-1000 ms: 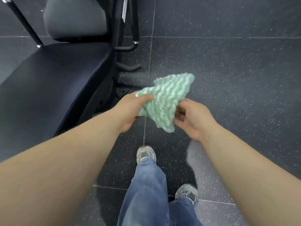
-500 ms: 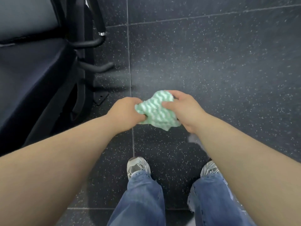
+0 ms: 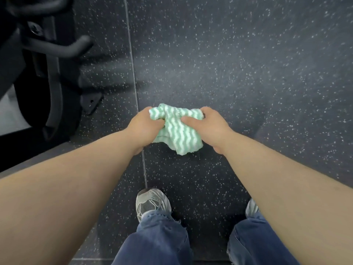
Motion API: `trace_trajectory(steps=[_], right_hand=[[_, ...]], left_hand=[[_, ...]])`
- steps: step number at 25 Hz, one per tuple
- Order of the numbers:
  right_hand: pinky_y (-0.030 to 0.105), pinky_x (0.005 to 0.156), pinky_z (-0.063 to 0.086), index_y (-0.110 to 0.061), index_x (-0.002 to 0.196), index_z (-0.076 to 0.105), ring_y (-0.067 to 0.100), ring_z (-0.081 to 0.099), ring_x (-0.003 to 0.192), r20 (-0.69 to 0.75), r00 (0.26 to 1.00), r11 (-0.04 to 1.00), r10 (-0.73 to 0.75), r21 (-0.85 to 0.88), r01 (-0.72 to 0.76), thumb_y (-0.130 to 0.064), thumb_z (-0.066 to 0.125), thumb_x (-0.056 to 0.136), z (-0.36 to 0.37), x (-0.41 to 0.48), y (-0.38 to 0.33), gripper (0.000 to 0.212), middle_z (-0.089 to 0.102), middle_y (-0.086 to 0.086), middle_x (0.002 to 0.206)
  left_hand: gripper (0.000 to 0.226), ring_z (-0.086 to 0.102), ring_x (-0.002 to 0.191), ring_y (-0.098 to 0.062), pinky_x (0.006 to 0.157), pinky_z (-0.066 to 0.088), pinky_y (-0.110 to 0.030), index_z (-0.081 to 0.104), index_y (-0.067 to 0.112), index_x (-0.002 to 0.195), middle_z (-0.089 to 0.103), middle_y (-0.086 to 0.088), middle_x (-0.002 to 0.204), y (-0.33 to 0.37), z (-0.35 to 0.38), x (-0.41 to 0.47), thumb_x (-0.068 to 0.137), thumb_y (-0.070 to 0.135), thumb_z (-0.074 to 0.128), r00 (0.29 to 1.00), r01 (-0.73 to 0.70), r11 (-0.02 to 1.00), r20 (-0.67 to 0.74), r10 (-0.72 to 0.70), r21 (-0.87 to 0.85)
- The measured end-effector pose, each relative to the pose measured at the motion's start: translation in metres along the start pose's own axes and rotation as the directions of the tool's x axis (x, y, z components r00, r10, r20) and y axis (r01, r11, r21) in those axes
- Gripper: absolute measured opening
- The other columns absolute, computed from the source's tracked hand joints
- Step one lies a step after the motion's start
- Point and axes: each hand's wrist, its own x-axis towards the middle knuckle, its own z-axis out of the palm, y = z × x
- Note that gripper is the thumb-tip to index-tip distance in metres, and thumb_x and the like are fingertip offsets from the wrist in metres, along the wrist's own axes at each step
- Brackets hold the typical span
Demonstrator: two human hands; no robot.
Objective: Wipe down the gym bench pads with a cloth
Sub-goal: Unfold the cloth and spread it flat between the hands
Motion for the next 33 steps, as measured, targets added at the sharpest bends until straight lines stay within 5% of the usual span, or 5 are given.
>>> trace_trajectory(steps=[9,15,21,25,33], right_hand=[[0.024,0.062,0.047,-0.022,0.126,0.046,0.014,0.059,0.088,-0.096,0.995,0.992,-0.042,-0.124,0.030,-0.029,0.072,0.081,0.023,0.081,0.007,0.053,0.056,-0.006,0.104],[0.028,0.056,0.042,-0.015,0.058,0.053,0.017,0.048,0.055,-0.141,0.990,0.994,0.001,0.104,0.014,-0.037,0.061,0.087,0.026,0.107,0.018,0.037,0.053,0.000,0.060],[0.028,0.083,0.054,-0.014,0.118,0.063,0.017,0.063,0.106,0.223,0.970,0.981,-0.098,0.184,0.057,0.014,0.043,0.083,0.006,0.125,-0.019,0.048,0.064,0.005,0.120],[0.032,0.100,0.044,-0.027,0.134,0.048,0.013,0.050,0.126,0.255,0.935,0.959,-0.247,0.206,0.197,-0.006,0.062,0.085,0.002,0.147,-0.050,0.056,0.049,-0.007,0.141],[0.025,0.054,0.056,-0.001,0.097,0.069,0.017,0.069,0.064,0.153,0.937,0.948,-0.313,0.116,0.298,0.010,0.062,0.074,-0.017,0.154,-0.125,0.027,0.073,0.010,0.088]], left_hand=[[0.055,0.055,0.078,-0.010,0.065,0.046,-0.028,0.036,0.025,0.138,0.051,0.008,0.120,-0.030,0.005,0.060,0.087,0.033,0.056,0.911,0.123,0.991,-0.389,-0.136,-0.058],[0.052,0.052,0.105,-0.013,0.082,0.044,-0.024,0.049,0.029,0.133,0.051,0.003,0.126,-0.039,0.029,0.081,0.083,0.017,0.060,0.964,0.023,0.970,-0.254,-0.085,-0.240],[0.014,0.049,0.119,-0.021,0.095,0.041,-0.037,0.063,0.035,0.098,0.056,0.008,0.131,-0.033,0.009,0.110,0.087,0.029,0.057,0.960,-0.126,0.948,-0.204,0.191,0.294],[0.029,0.050,0.065,-0.016,0.058,0.037,-0.029,0.063,0.014,0.084,0.060,0.001,0.073,-0.016,-0.014,0.125,0.093,0.037,0.049,0.933,-0.143,0.987,-0.342,0.109,-0.076],[0.045,0.065,0.076,-0.022,0.065,0.052,-0.032,0.066,0.009,0.106,0.068,-0.004,0.084,0.039,-0.085,0.130,0.087,0.050,0.057,0.946,-0.283,0.705,-0.312,0.091,-0.651]])
